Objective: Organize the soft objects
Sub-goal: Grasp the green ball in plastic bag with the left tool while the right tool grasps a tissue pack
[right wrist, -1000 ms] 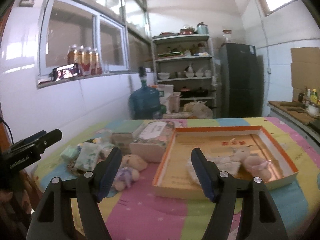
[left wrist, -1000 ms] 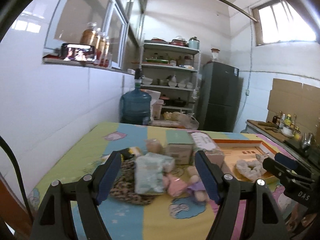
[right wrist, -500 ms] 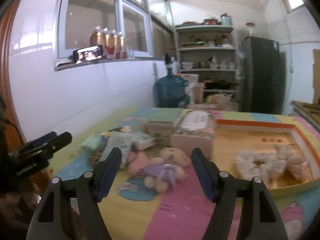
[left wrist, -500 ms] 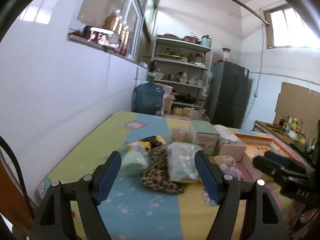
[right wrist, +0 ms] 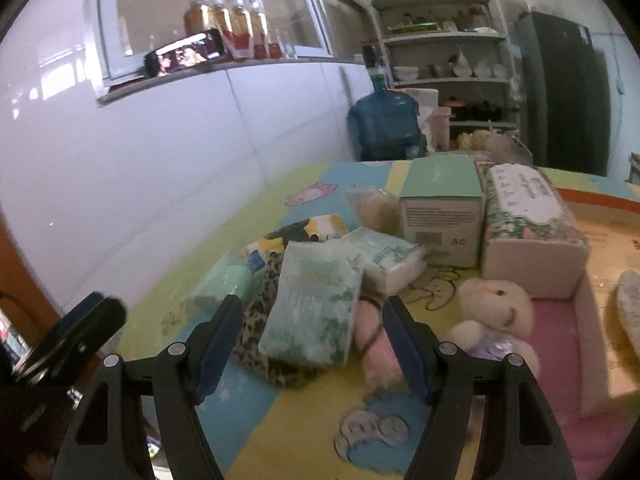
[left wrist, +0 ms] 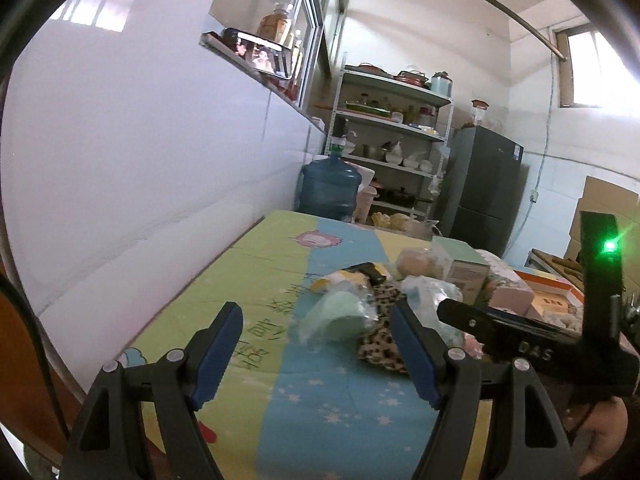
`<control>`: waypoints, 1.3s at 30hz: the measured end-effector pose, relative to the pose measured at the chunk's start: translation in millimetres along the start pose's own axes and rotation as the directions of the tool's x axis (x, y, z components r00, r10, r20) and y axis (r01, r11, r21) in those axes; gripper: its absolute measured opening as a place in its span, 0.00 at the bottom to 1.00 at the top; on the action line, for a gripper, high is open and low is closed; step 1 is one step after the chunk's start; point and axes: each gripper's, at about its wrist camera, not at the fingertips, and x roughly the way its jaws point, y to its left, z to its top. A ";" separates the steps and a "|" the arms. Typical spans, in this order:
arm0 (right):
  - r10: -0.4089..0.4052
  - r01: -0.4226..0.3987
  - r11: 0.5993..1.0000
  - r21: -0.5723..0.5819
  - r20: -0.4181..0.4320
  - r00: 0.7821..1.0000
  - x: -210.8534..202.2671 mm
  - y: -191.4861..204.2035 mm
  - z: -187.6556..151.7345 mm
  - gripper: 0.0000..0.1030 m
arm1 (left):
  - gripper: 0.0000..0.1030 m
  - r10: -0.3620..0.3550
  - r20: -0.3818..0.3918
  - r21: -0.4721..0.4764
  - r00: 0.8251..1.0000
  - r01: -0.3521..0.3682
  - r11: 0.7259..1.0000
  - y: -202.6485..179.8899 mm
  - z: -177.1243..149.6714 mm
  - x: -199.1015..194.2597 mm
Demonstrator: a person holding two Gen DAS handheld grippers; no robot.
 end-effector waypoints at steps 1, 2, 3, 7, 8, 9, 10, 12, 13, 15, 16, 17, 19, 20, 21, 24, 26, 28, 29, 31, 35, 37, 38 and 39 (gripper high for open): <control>-0.006 0.006 1.000 0.002 -0.005 1.000 4.6 1.0 0.5 0.71 | 0.73 0.002 0.001 -0.001 1.000 -0.002 1.000 2.6 -0.5 0.7; -0.013 0.013 1.000 0.005 -0.010 1.000 8.0 1.8 0.8 0.71 | 0.73 0.001 0.002 -0.002 1.000 -0.001 1.000 4.6 -1.1 1.2; -0.022 0.023 1.000 0.008 -0.015 1.000 11.8 2.7 1.0 0.71 | 0.73 -0.003 0.001 -0.004 1.000 0.003 1.000 6.7 -1.4 2.3; -0.074 0.074 0.997 -0.006 -0.034 0.997 21.8 5.4 4.2 0.71 | 0.73 -0.023 -0.006 -0.003 1.000 0.023 1.000 11.9 -0.7 9.9; -0.083 0.083 0.996 -0.016 -0.037 0.996 22.7 6.5 4.2 0.63 | 0.73 -0.036 -0.016 -0.001 0.999 0.036 0.999 12.7 -0.4 13.9; -0.090 0.089 0.996 -0.028 -0.041 0.995 25.0 8.3 4.3 0.50 | 0.73 -0.047 -0.026 -0.001 0.999 0.047 0.999 13.6 0.3 16.6; -0.094 0.092 0.995 -0.039 -0.049 0.994 27.8 10.0 4.1 0.48 | 0.73 -0.060 -0.042 -0.001 0.997 0.060 0.998 13.8 1.1 20.9; -0.103 0.100 0.993 -0.065 -0.046 0.994 29.5 13.3 4.0 0.45 | 0.73 -0.076 -0.070 0.001 0.995 0.077 0.997 13.7 2.6 29.7; -0.105 0.101 0.992 -0.073 -0.042 0.994 28.5 13.3 2.9 0.44 | 0.73 -0.082 -0.084 0.006 0.993 0.083 0.997 12.9 3.9 34.5; -0.099 0.097 0.992 -0.075 -0.029 0.995 26.5 13.0 3.0 0.42 | 0.73 -0.107 -0.103 0.013 0.989 0.109 0.994 9.6 7.6 43.7; -0.095 0.093 0.993 -0.070 -0.023 0.995 24.3 11.9 2.7 0.42 | 0.73 -0.118 -0.111 0.014 0.987 0.120 0.993 8.2 9.1 46.9; -0.094 0.093 0.993 -0.066 -0.014 0.995 21.0 11.4 1.9 0.42 | 0.73 -0.130 -0.123 0.015 0.984 0.133 0.991 5.0 11.1 52.7; -0.092 0.093 0.993 -0.067 0.015 0.996 11.6 11.5 1.7 0.42 | 0.73 -0.134 -0.151 0.022 0.980 0.138 0.990 -1.1 13.2 64.2; -0.091 0.093 0.993 -0.070 0.028 0.995 6.3 12.1 1.1 0.42 | 0.73 -0.126 -0.168 0.023 0.978 0.132 0.991 -4.3 14.2 71.1; -0.087 0.090 0.993 -0.075 0.041 0.995 0.5 13.1 1.3 0.42 | 0.73 -0.122 -0.184 0.021 0.975 0.128 0.992 -6.0 14.5 76.4; -0.072 0.078 0.993 -0.091 0.067 0.995 -13.8 14.9 1.7 0.42 | 0.73 -0.107 -0.245 0.013 0.964 0.114 0.993 -10.7 12.8 96.9; -0.072 0.081 0.991 -0.104 0.087 0.994 -23.7 15.5 0.6 0.42 | 0.73 -0.082 -0.278 0.018 0.957 0.091 0.996 -12.5 10.6 108.1; -0.068 0.079 0.991 -0.108 0.098 0.993 -31.2 14.5 0.0 0.42 | 0.72 -0.066 -0.297 0.021 0.953 0.075 0.997 -14.0 7.2 114.7; -0.067 0.077 0.991 -0.108 0.100 0.993 -33.3 14.6 -0.8 0.42 | 0.70 -0.065 -0.306 0.016 0.950 0.074 0.997 -14.1 5.6 117.0; -0.063 0.073 0.991 -0.108 0.100 0.993 -37.8 13.3 -2.2 0.42 | 0.62 -0.070 -0.320 0.002 0.945 0.074 0.997 -12.5 3.0 120.2; -0.059 0.069 0.992 -0.101 0.100 0.993 -41.2 11.3 -5.5 0.42 | 0.51 -0.069 -0.317 -0.025 0.946 0.064 0.998 -7.2 -1.1 119.0; -0.056 0.066 0.993 -0.099 0.098 0.994 -41.1 12.8 -6.5 0.42 | 0.47 -0.073 -0.307 -0.041 0.949 0.063 0.997 -2.7 -0.8 117.6; -0.054 0.064 0.993 -0.098 0.097 0.994 -41.2 12.6 -6.7 0.42 | 0.47 -0.074 -0.305 -0.050 0.949 0.062 0.997 -1.0 -1.2 117.6; -0.050 0.060 0.993 -0.097 0.095 0.994 -41.2 12.5 -7.1 0.42 | 0.46 -0.076 -0.301 -0.064 0.951 0.060 0.996 1.5 -1.5 116.6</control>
